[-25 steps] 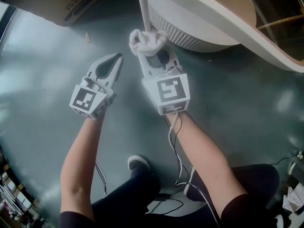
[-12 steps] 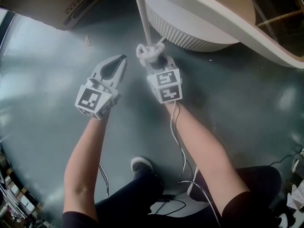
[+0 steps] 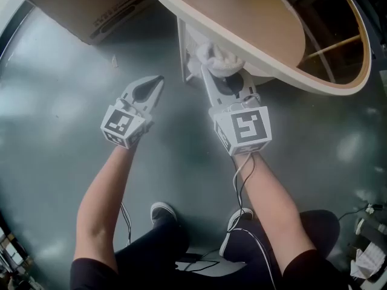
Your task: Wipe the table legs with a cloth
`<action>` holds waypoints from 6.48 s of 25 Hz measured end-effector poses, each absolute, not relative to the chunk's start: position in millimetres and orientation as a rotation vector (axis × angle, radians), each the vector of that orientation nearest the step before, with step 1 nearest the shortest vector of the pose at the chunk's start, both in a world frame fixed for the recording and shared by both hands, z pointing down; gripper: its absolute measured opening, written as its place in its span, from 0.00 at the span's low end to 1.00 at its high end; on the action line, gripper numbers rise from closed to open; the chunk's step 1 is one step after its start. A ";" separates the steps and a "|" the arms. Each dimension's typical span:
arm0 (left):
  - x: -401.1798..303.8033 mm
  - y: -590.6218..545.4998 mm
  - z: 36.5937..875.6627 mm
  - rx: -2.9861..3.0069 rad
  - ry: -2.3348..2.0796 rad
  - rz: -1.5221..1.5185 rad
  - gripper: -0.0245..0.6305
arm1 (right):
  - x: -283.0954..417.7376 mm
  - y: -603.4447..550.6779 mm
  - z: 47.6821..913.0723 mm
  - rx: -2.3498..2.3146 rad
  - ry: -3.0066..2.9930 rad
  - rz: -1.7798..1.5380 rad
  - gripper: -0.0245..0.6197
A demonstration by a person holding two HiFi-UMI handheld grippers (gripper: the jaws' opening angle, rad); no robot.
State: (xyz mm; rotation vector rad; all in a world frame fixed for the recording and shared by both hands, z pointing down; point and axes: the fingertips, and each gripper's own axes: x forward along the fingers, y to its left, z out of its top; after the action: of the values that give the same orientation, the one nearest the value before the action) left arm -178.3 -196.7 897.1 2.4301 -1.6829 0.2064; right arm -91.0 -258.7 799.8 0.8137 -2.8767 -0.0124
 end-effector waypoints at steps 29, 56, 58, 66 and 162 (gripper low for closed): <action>-82.8 -183.3 790.3 2.714 -1.508 0.066 0.04 | -129.8 -251.9 951.5 0.707 -2.781 0.035 0.16; -114.9 -204.6 812.0 2.577 -1.665 0.096 0.04 | -34.0 -246.0 733.5 0.958 -3.003 -0.043 0.16; -117.9 -204.0 816.6 2.575 -1.669 0.129 0.04 | -21.7 -257.0 744.7 0.996 -2.997 -0.006 0.16; -108.3 -198.6 823.9 2.587 -1.624 0.161 0.04 | -38.3 -282.0 860.6 0.825 -2.825 0.067 0.16; -44.5 500.1 -96.7 2.906 -0.817 0.045 0.04 | 78.7 490.0 -91.0 0.716 -3.150 0.335 0.17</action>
State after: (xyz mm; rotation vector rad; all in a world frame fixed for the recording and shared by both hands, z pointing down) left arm -44.5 500.1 -96.7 2.9061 -0.8168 0.0453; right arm 78.7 490.0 -91.0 0.7164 -3.1499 0.3347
